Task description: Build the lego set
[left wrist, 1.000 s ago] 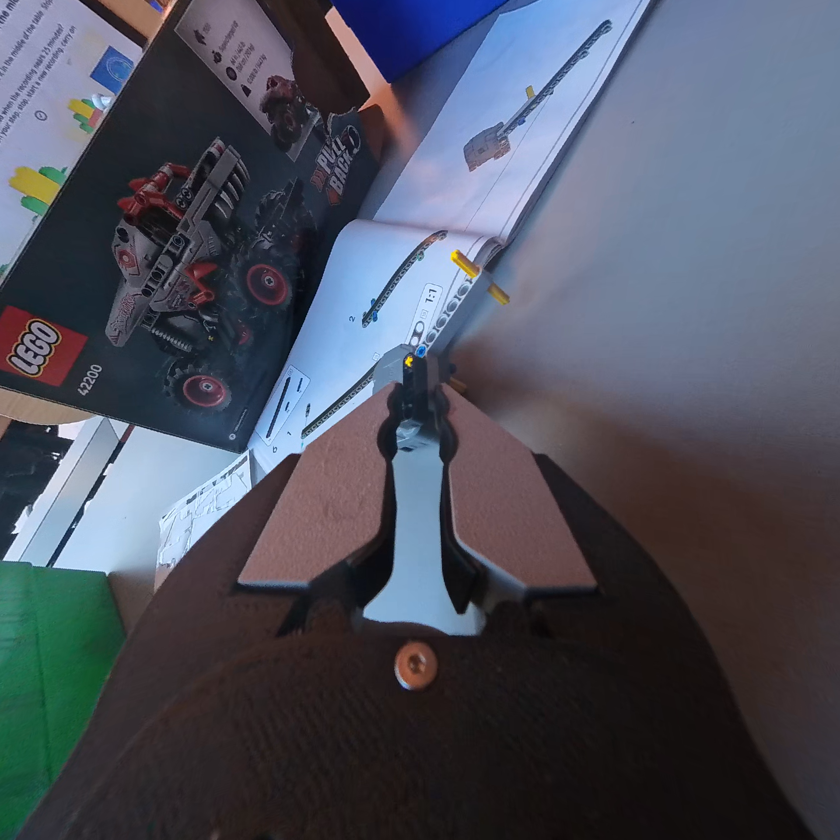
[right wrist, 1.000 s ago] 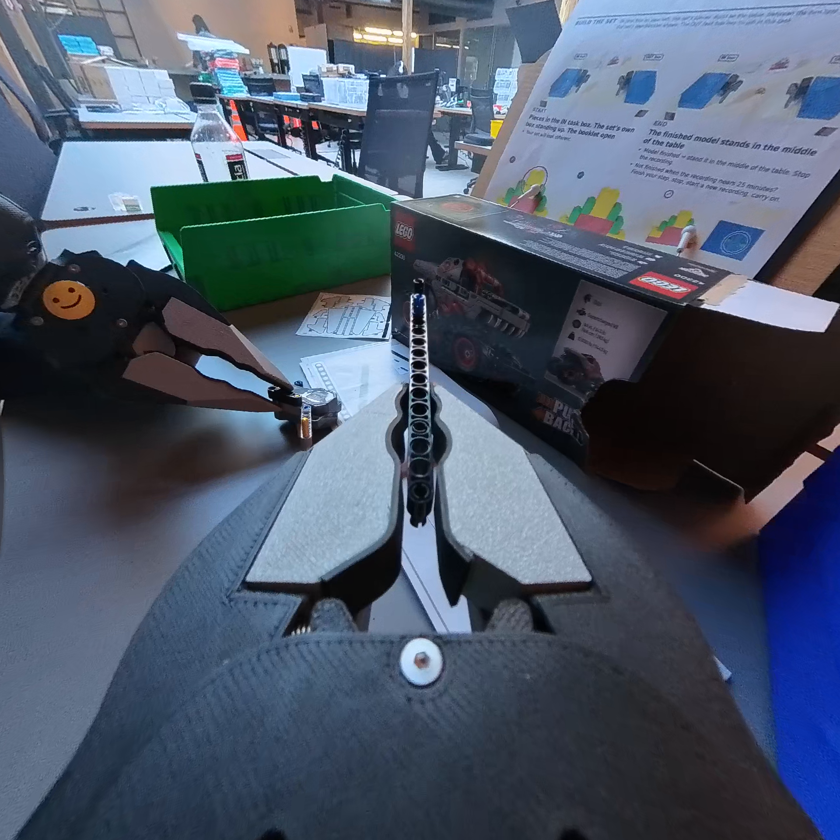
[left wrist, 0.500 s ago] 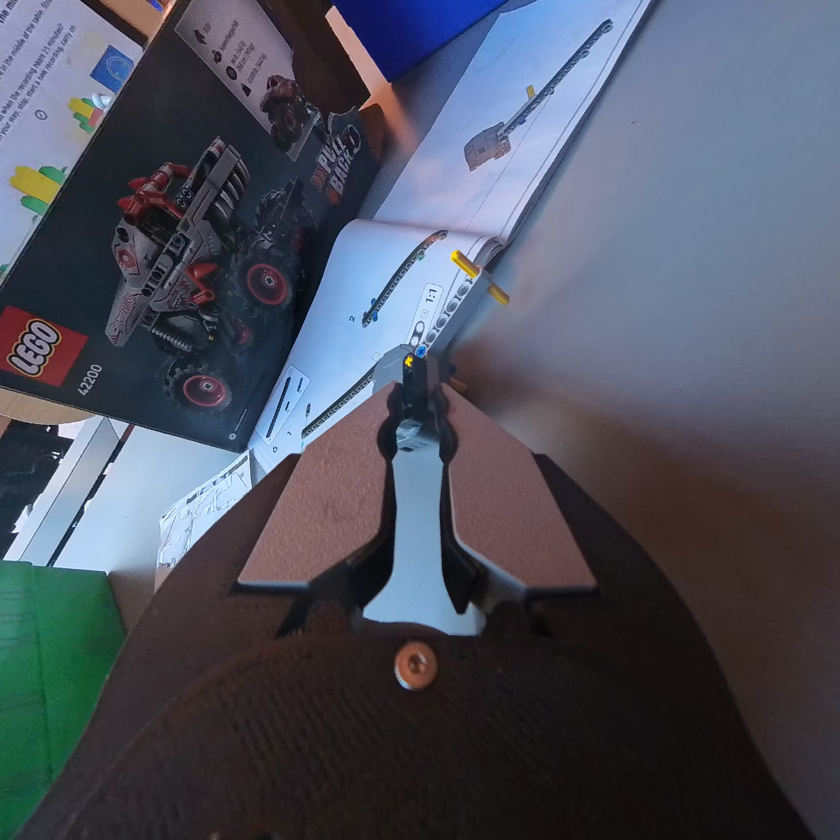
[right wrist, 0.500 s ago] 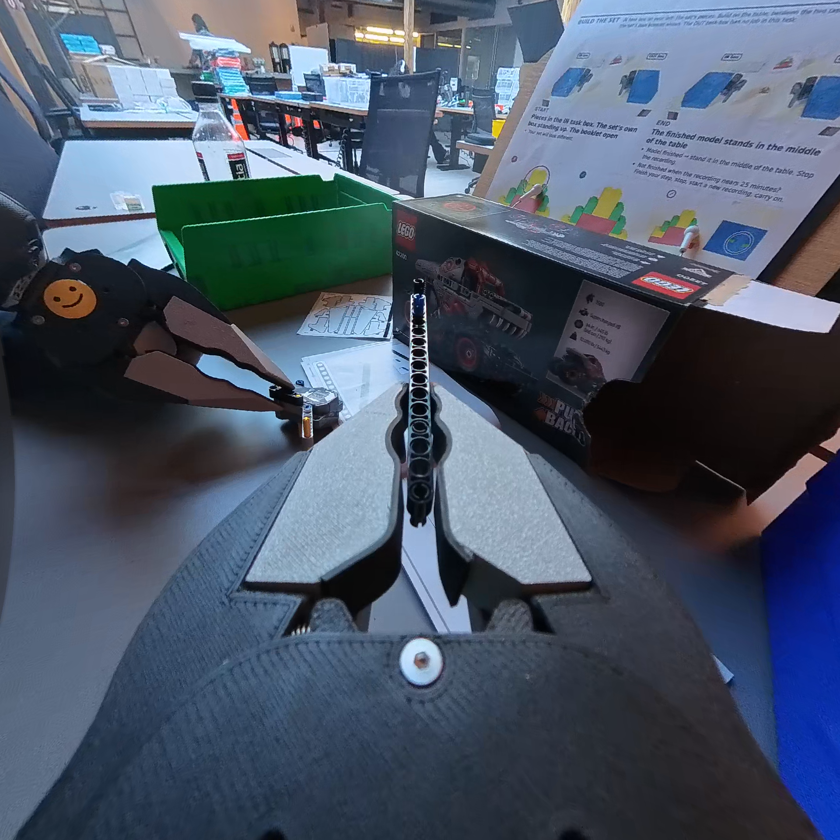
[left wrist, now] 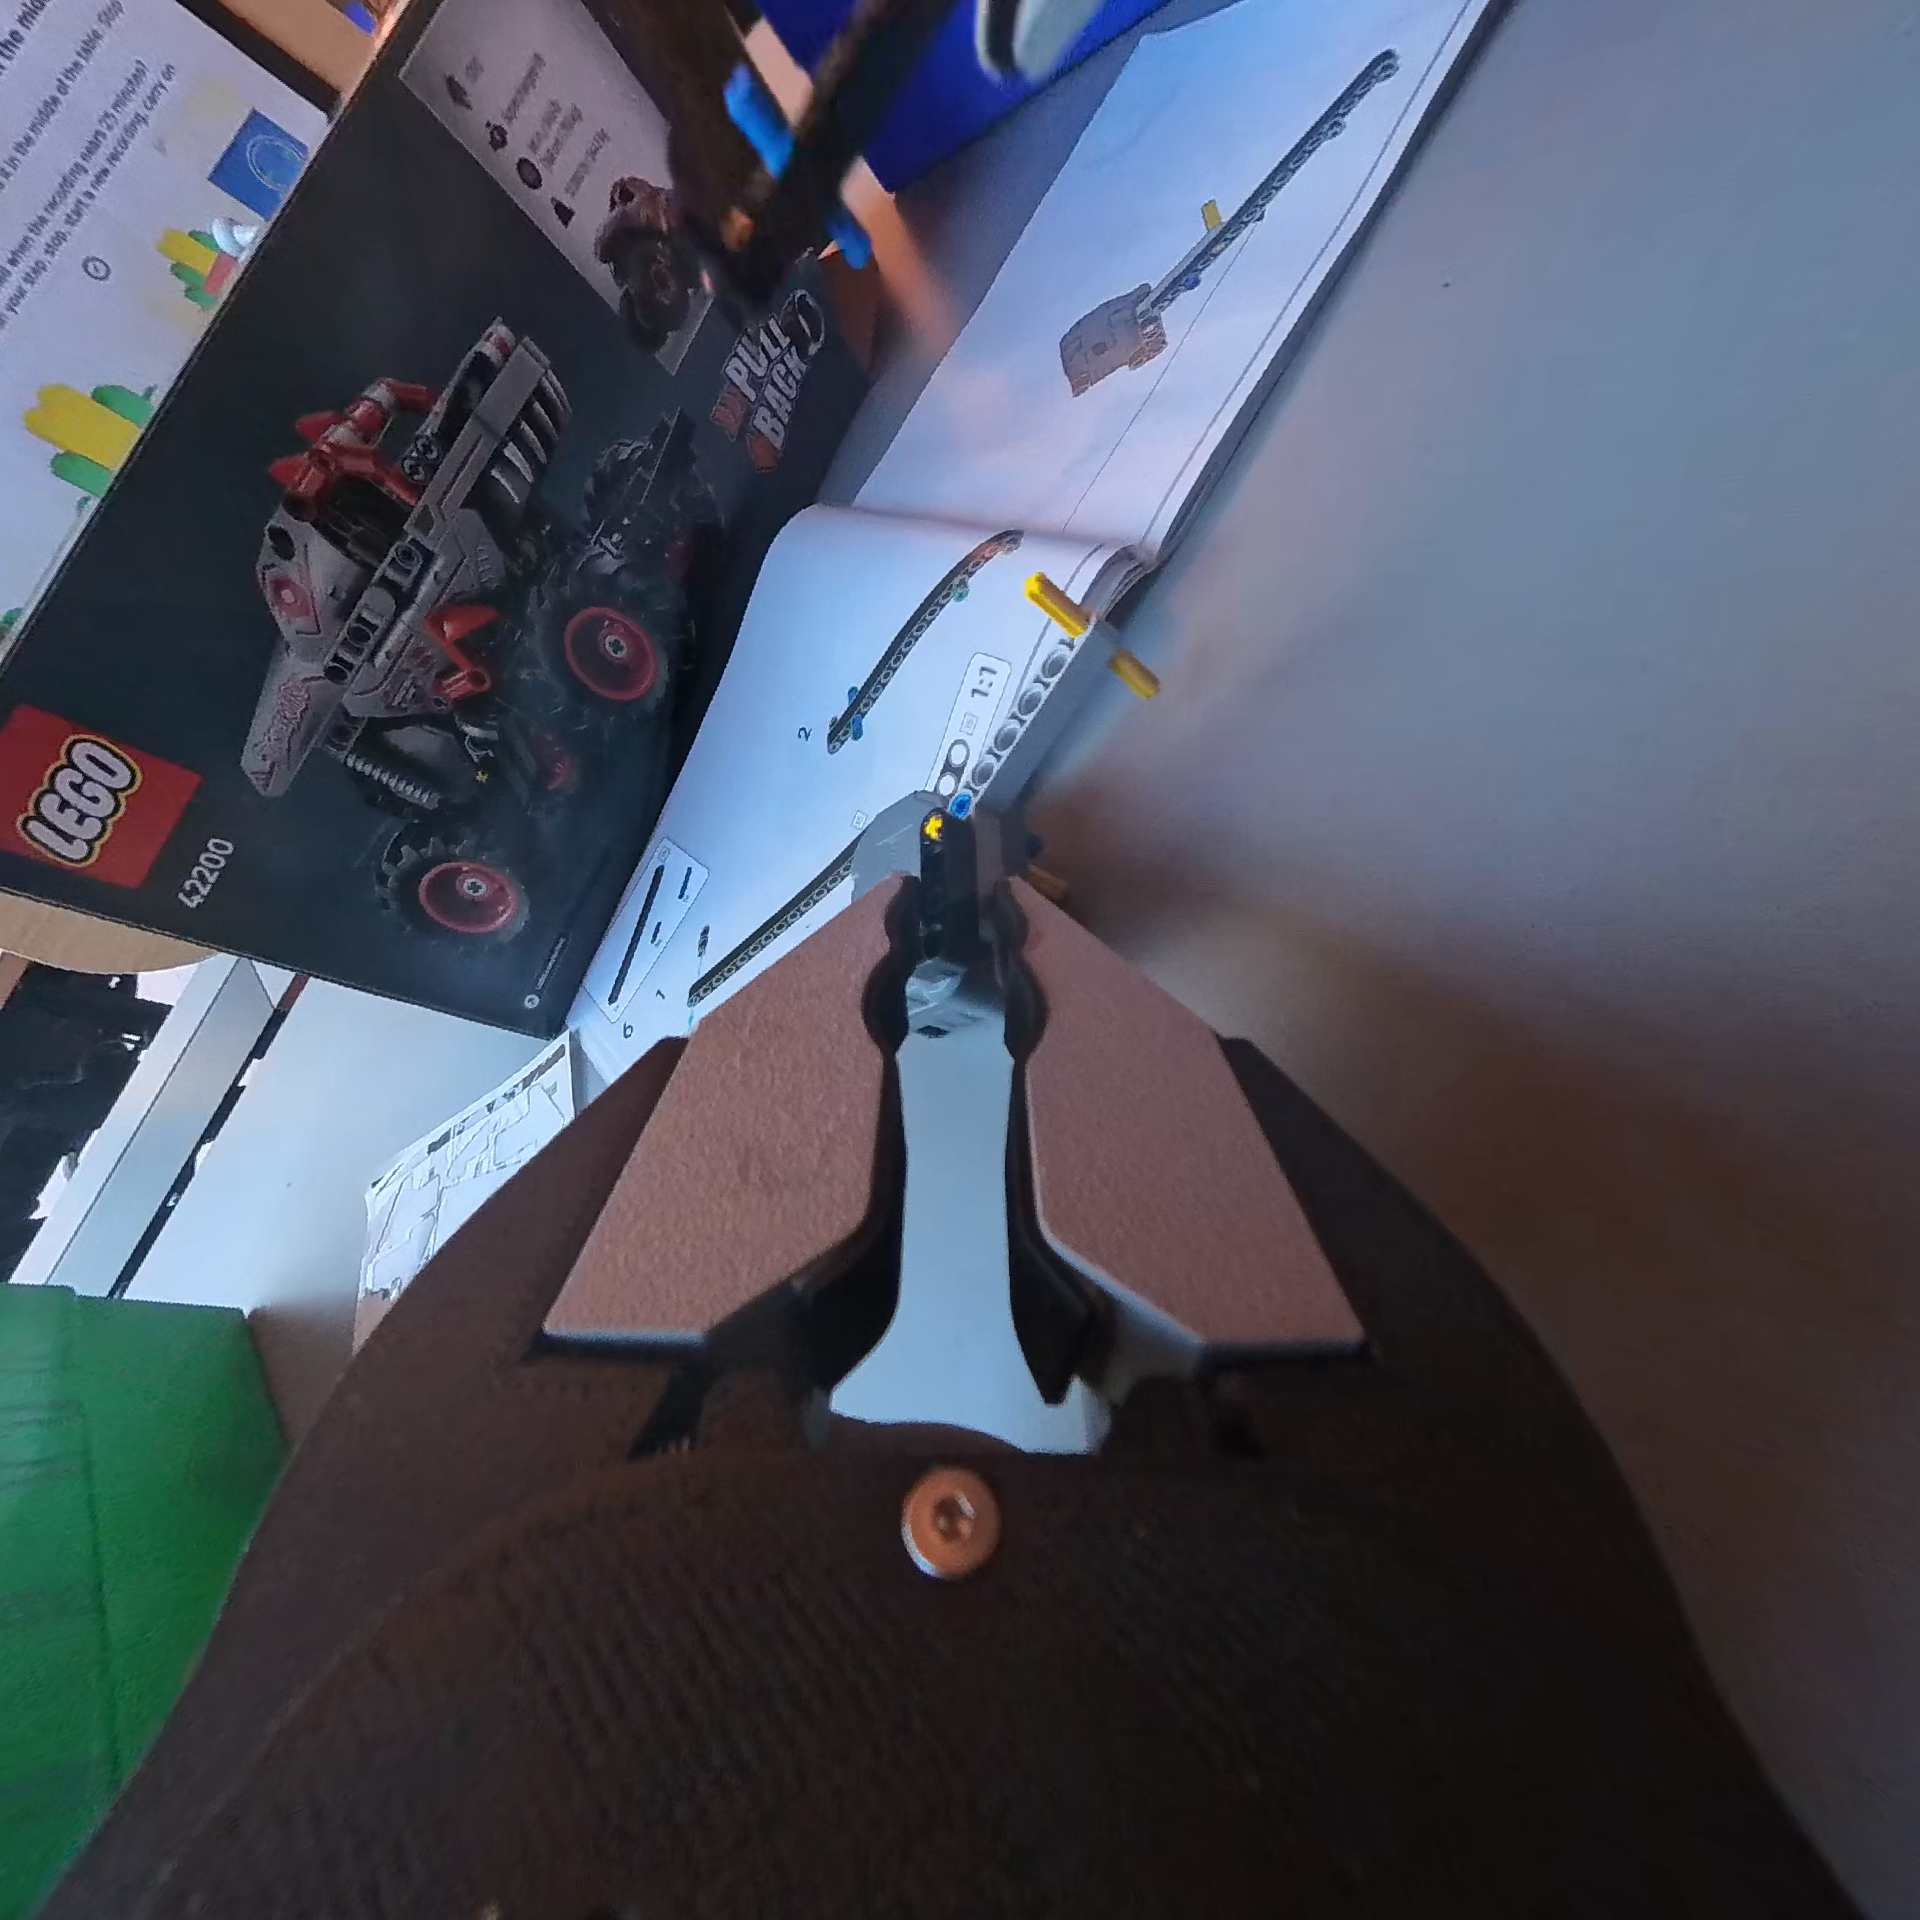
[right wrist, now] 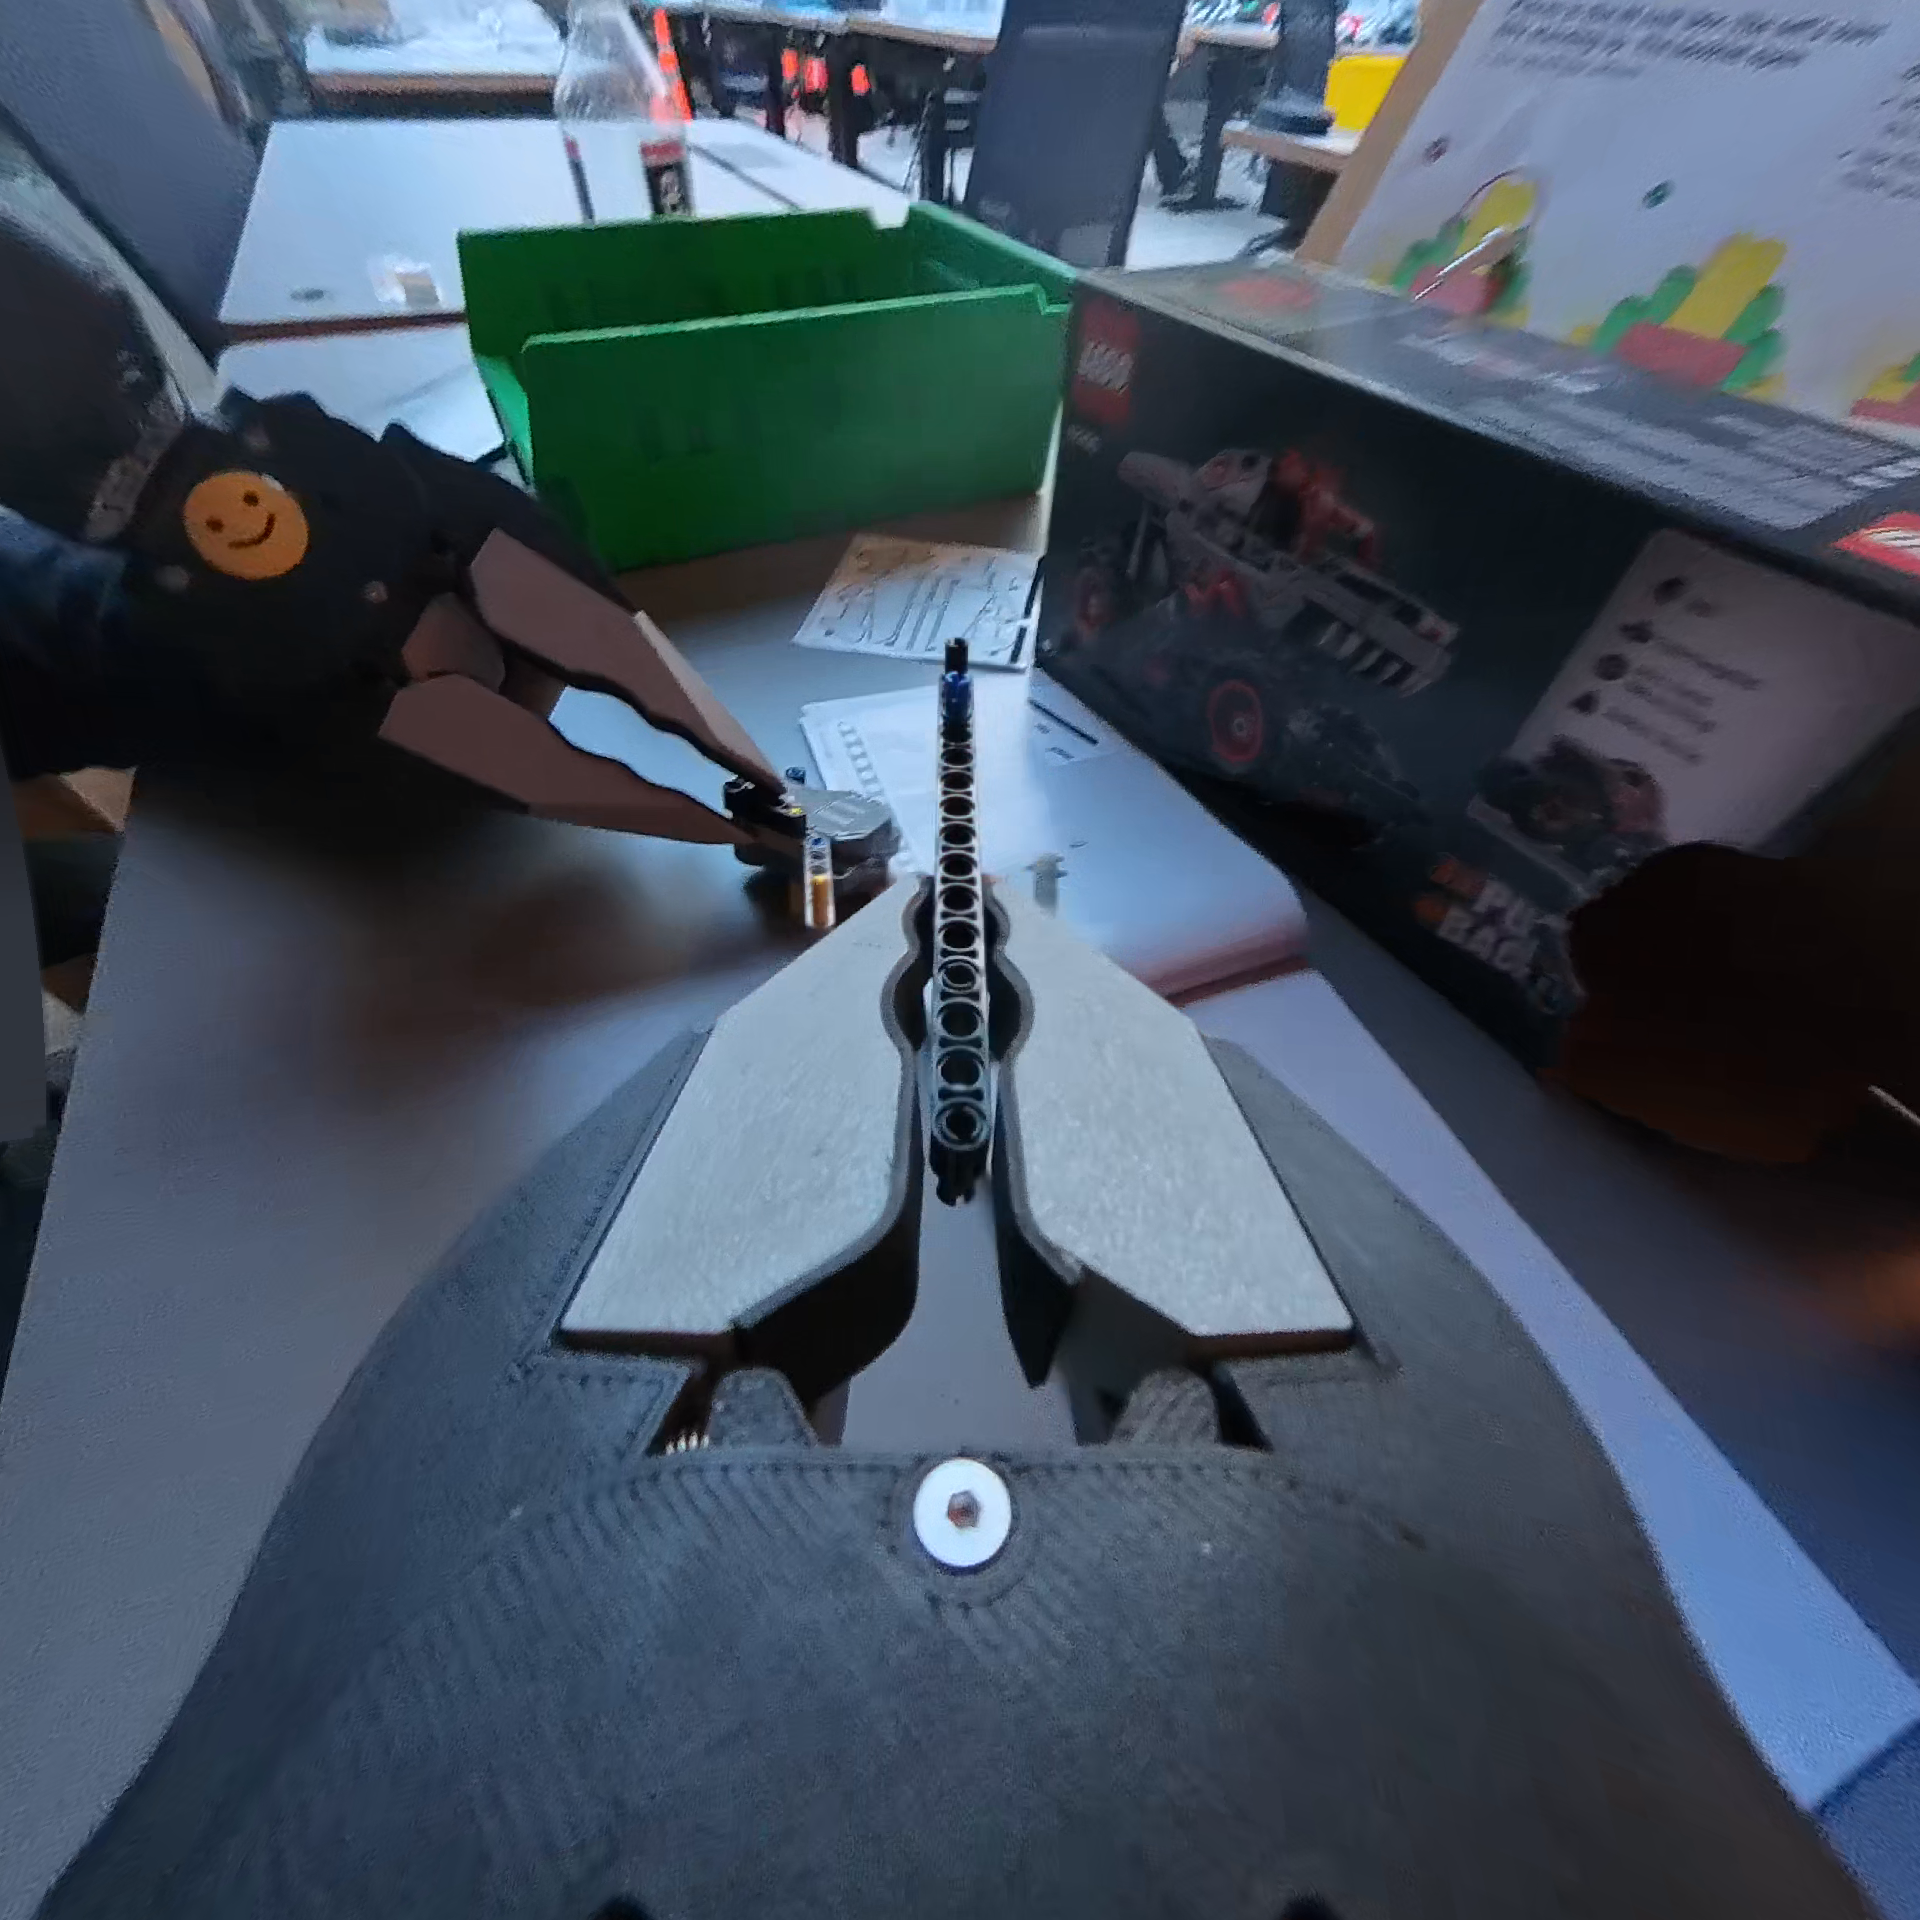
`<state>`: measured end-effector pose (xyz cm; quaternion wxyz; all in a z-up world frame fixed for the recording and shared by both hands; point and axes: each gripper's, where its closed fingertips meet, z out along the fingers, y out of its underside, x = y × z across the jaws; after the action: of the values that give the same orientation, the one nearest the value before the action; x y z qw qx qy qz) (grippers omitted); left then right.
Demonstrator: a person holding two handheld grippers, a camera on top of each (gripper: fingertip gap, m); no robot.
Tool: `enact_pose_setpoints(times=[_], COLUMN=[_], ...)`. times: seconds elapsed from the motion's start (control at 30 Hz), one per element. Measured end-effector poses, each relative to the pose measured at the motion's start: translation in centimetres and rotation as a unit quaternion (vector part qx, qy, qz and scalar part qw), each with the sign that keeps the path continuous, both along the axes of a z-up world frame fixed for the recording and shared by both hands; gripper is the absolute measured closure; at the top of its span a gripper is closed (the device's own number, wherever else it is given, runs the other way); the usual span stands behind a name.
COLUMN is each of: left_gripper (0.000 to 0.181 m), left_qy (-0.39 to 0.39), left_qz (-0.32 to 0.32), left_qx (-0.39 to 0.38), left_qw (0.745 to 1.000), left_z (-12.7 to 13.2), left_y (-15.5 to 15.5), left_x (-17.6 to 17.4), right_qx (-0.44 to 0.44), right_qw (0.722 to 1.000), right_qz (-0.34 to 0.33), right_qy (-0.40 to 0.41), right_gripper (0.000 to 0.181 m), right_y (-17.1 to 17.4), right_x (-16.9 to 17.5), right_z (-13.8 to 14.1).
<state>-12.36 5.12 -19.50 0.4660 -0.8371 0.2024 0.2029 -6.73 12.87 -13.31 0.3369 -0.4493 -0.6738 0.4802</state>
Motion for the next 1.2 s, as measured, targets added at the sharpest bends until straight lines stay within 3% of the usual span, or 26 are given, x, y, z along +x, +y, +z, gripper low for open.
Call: enact_pose_setpoints(times=[0.33,0.83,0.97,1.2], left_gripper=[0.17,0.17,0.17,0.17], left_qy=[0.0,-0.002,0.0,0.001], left_qz=[-0.002,-0.004,-0.005,-0.005], left_qx=[0.002,0.0,-0.001,0.0], left_qw=[1.0,1.0,1.0,1.0], left_z=[0.0,0.0,0.0,0.0], left_y=[0.1,0.1,0.1,0.1], left_x=[0.3,0.4,0.4,0.4], right_qx=[0.055,0.056,0.036,-0.048], right_qw=[0.996,0.995,0.997,0.997], right_qz=[0.035,0.042,0.034,-0.03], right_qy=[-0.056,-0.076,-0.051,0.05], right_gripper=[0.177,0.176,0.177,0.177], right_y=[-4.0,-4.0,-3.3,1.9], right_x=[-1.2,-1.3,-1.2,0.3], right_z=[-3.8,-4.9,-3.4,2.7])
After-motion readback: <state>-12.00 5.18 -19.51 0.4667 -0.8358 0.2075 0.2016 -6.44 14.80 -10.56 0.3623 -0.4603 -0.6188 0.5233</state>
